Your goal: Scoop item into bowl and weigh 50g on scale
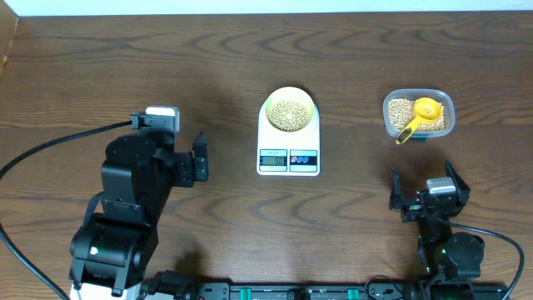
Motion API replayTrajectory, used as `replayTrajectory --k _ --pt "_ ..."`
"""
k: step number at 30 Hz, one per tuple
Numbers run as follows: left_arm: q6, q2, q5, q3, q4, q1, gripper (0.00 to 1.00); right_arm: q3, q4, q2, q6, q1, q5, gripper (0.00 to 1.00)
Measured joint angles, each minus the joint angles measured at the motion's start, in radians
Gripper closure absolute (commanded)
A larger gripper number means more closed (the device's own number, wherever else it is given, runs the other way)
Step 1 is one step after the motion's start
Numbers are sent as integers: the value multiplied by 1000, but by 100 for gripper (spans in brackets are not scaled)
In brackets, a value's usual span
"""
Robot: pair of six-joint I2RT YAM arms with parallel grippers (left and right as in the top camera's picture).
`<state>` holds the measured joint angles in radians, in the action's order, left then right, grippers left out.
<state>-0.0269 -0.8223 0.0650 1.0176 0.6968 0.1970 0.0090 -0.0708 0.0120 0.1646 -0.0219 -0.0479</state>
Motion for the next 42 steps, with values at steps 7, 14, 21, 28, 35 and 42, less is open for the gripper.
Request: replayTrajectory --k 7,14,21,28,35,42 --pt "1 120 76 -182 -152 -49 2 0 0 0 0 0 0 1" --pt "31 296 80 -342 -300 -138 2 0 0 0 0 -2 1 1" --pt "37 441 38 -509 -413 -232 2 0 0 0 0 -2 1 1" --pt "50 563 11 -661 -540 -269 2 0 0 0 0 -2 1 1" --pt "53 615 11 -765 -643 -269 2 0 0 0 0 -2 1 1" --pt "53 670 8 -849 -746 -282 2 0 0 0 0 -2 2 1"
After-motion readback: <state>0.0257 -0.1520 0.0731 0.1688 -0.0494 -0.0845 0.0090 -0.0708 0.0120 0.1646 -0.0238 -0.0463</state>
